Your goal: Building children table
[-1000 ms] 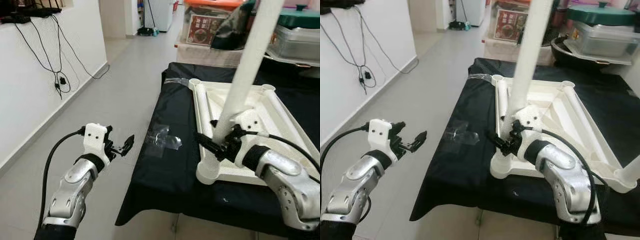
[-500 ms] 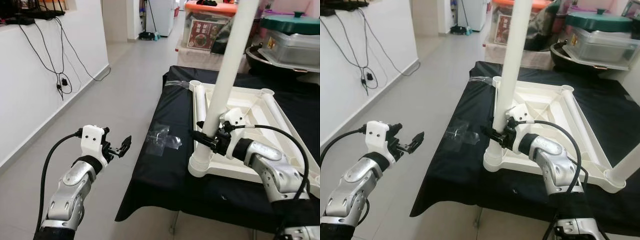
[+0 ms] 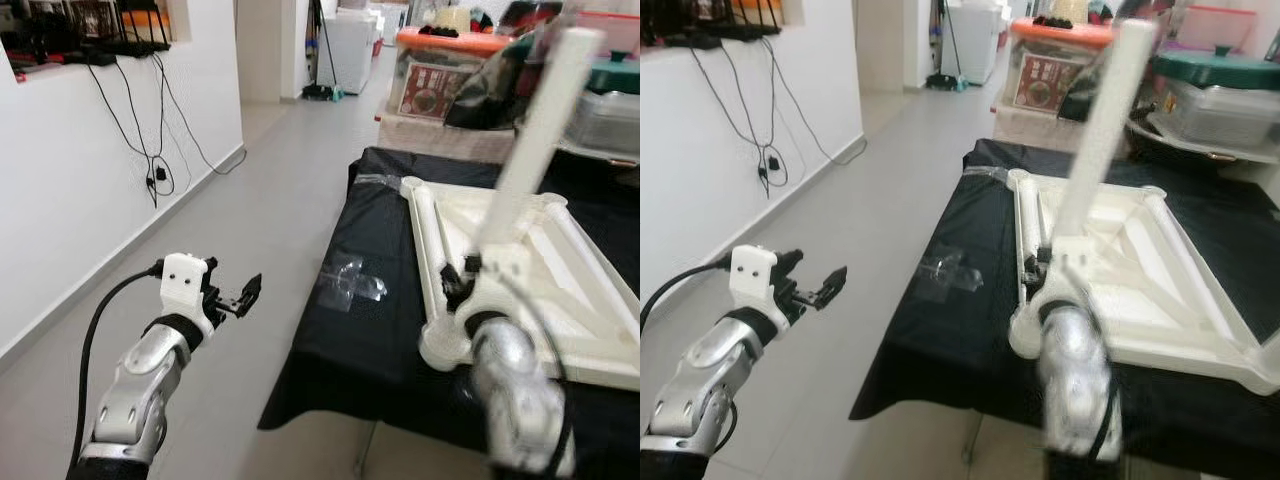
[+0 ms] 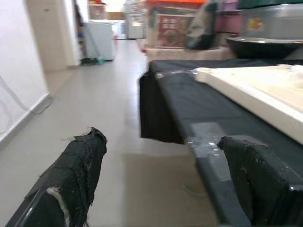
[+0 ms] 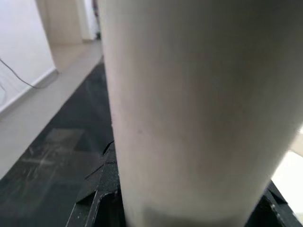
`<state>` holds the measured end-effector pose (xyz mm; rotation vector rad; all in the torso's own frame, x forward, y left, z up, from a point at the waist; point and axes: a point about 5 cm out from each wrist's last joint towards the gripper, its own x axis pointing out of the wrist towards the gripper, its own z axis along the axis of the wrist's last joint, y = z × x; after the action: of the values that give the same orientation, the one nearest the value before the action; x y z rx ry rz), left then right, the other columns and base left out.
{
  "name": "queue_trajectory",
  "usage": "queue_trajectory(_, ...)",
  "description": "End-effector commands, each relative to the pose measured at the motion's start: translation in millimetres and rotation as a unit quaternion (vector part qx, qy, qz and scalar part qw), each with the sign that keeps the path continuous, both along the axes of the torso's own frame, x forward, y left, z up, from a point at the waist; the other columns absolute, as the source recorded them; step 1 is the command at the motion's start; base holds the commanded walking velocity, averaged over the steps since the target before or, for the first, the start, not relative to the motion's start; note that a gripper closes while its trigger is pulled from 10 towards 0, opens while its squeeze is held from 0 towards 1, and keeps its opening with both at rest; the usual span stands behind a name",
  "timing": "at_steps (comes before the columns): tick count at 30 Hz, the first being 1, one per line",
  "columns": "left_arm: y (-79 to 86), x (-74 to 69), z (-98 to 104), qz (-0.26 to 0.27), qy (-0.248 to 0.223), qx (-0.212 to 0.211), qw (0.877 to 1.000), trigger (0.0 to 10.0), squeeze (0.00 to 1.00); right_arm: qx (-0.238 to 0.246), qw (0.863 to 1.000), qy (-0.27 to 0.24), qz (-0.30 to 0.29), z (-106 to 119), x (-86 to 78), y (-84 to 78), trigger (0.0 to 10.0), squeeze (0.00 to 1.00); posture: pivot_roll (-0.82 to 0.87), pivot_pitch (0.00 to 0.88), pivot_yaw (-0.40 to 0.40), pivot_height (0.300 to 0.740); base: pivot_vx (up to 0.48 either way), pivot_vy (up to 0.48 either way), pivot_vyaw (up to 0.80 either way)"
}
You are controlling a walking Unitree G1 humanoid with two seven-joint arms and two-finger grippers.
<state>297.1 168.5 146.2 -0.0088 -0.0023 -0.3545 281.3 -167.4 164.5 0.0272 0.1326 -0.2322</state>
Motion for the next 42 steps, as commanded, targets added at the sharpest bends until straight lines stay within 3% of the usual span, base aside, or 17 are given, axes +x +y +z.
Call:
queue_trajectory(1, -1.3, 1.9, 1.5, -0.006, -0.001, 0.007, 1.000, 10.0, 0.00, -0.005, 1.000, 0.028, -0.007, -3.7, 2.0, 1.8, 10.0, 0.00, 0.08, 0.000, -0.050, 0.740, 0.000, 0.000, 0.00)
queue_trajectory(5, -2.1, 3.1, 2.2, -0.007, -0.002, 0.007, 1.000, 10.0, 0.00, 0.008, 1.000, -0.010, 0.007, 9.1, 6.7, 4.9, 10.0, 0.14, 0.08, 0.000, -0.048, 0.740, 0.000, 0.000, 0.00)
queue_trajectory(6, -2.9, 3.4, 2.1, -0.007, -0.002, 0.007, 1.000, 10.0, 0.00, 0.017, 0.999, -0.019, 0.019, 13.1, 8.6, 6.0, 10.0, 1.00, 0.08, 0.000, -0.049, 0.740, 0.000, 0.000, 0.00)
queue_trajectory(8, -4.1, 3.2, 1.6, -0.008, -0.002, 0.006, 1.000, 10.0, 0.00, 0.024, 0.998, -0.023, 0.056, 17.1, 13.1, 7.8, 10.0, 1.00, 0.07, 0.000, -0.050, 0.740, 0.000, 0.000, 0.00)
queue_trajectory(9, -4.4, 3.1, 1.4, -0.009, -0.002, 0.006, 1.000, 10.0, 0.00, 0.024, 0.996, -0.023, 0.077, 18.4, 15.4, 8.6, 10.0, 0.00, 0.07, 0.000, -0.050, 0.740, 0.000, 0.000, 0.00)
queue_trajectory(12, -4.6, 2.7, 0.9, -0.009, -0.001, 0.005, 1.000, 10.0, 0.00, 0.043, 0.991, -0.030, 0.124, 21.0, 19.0, 9.9, 10.0, 0.00, 0.08, 0.000, -0.051, 0.740, 0.000, 0.000, 0.00)
queue_trajectory(14, -4.9, 1.8, 0.3, -0.009, -0.001, 0.004, 1.000, 10.0, 0.00, 0.059, 0.946, -0.062, 0.314, 29.1, 9.6, 14.9, 10.0, 0.00, 0.08, 0.000, -0.054, 0.740, 0.000, 0.000, 0.00)
queue_trajectory(18, -4.6, 2.0, 0.2, -0.009, -0.001, 0.005, 1.000, 10.0, 0.00, 0.048, 0.895, -0.058, 0.441, 24.8, -4.2, 13.6, 10.0, 0.00, 0.08, 0.000, -0.055, 0.740, 0.000, 0.000, 0.00)
queue_trajectory(22, -4.3, 2.7, 0.6, -0.009, -0.001, 0.005, 1.000, 10.0, 0.00, 0.035, 0.881, -0.042, 0.471, 16.5, -6.4, 9.9, 10.0, 0.00, 0.08, 0.000, -0.056, 0.740, 0.000, 0.000, 0.00)
queue_trajectory(23, -4.2, 3.5, 1.1, -0.009, -0.002, 0.005, 1.000, 10.0, 0.00, 0.033, 0.870, -0.023, 0.492, 6.3, -4.6, 8.8, 2.3, 0.00, 0.09, 0.000, -0.060, 0.740, 0.000, 0.000, 0.00)
queue_trajectory(24, -4.0, 4.0, 1.5, -0.008, -0.003, 0.005, 1.000, 10.0, 0.00, 0.030, 0.866, -0.010, 0.500, -1.1, -1.8, 8.9, 0.0, 0.00, 0.09, 0.000, -0.061, 0.740, 0.000, 0.000, 0.00)
queue_trajectory(25, -4.0, 4.0, 1.5, -0.008, -0.003, 0.005, 1.000, 10.0, 0.00, 0.030, 0.866, -0.010, 0.500, -1.1, -1.8, 8.9, 0.0, 0.00, 0.09, 0.000, -0.061, 0.740, 0.000, 0.000, 0.00)
queue_trajectory(29, -3.9, 2.4, 2.7, -0.007, -0.005, 0.004, 1.000, 10.0, 0.00, 0.049, 0.899, -0.020, 0.434, -4.7, 20.8, 7.6, 0.0, 0.00, 0.10, 0.000, -0.065, 0.740, 0.000, 0.000, 0.00)
queue_trajectory(31, -2.0, 1.5, 2.6, -0.005, -0.005, 0.005, 1.000, 10.0, 0.00, 0.047, 0.948, -0.015, 0.313, -6.7, 37.6, -6.0, 0.0, 0.00, 0.10, 0.000, -0.066, 0.740, 0.000, 0.000, 0.00)
queue_trajectory(33, -1.1, 1.2, 2.6, -0.004, -0.005, 0.006, 1.000, 10.0, 0.00, 0.049, 0.961, -0.010, 0.271, -8.1, 41.3, -11.9, 0.0, 0.00, 0.10, 0.000, -0.066, 0.740, 0.000, 0.000, 0.00)
queue_trajectory(35, 1.1, 1.7, 1.9, -0.002, -0.004, 0.008, 1.000, 10.0, 0.00, 0.021, 0.995, 0.007, 0.093, -11.5, 35.3, -27.1, 0.0, 0.00, 0.10, 0.000, -0.068, 0.740, 0.000, 0.000, 0.00)
queue_trajectory(42, -1.1, 1.0, 1.6, -0.002, -0.004, 0.006, 1.000, 10.0, 0.00, 0.011, 1.000, 0.022, 0.005, -15.0, 8.5, -12.0, 0.0, 0.00, 0.09, 0.000, -0.064, 0.740, 0.000, 0.000, 0.00)
